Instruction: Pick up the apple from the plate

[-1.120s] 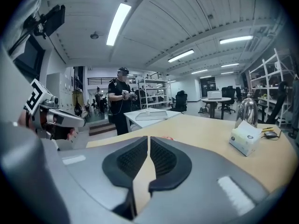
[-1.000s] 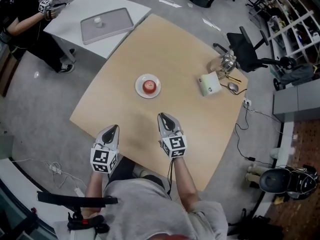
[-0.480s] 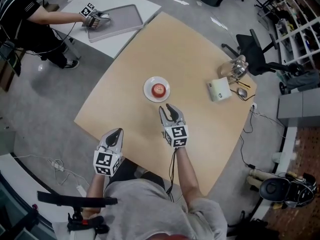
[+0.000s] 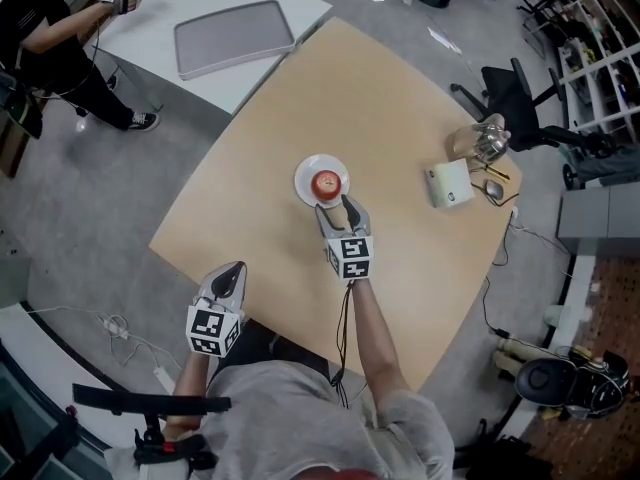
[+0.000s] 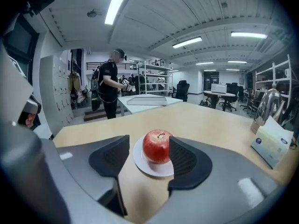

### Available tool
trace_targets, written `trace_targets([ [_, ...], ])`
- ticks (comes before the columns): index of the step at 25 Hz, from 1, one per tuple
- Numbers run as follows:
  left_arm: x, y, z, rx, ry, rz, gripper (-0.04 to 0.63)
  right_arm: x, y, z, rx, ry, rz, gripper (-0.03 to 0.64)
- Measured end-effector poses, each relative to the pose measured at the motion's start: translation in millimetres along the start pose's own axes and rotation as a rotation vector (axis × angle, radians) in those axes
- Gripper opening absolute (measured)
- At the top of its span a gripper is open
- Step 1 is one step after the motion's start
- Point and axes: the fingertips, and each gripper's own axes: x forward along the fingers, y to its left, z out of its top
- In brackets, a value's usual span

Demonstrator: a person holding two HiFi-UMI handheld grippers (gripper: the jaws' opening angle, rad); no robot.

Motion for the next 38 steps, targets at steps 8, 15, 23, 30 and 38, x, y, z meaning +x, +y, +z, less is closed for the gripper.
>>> trace_targets([
  [8,-3,-2,-2,-0.021,0.037,0.003,0.02,12,-9,-6,0.043,0.018,-0.023,0.327],
  [15,-2,-5,1,-0.035,0.053,0.004,0.02,16,-14,-4,0.048,0.026,-0.038,0.347],
  [23,2,12,-3,-0.038,0.063,0.018,0.02,34,-15,-14,0.049,0.047,-0.045,0.35],
  [30,-2,7,-2,-0.027,0.068,0.017,0.02,32,-15,-13,0.06,0.045,-0.05,0.347],
  [38,0,-1,6,-0.021,0.054,0.005,0.02,18,-19,-2,0.071,0.027,-0.067,0.347],
])
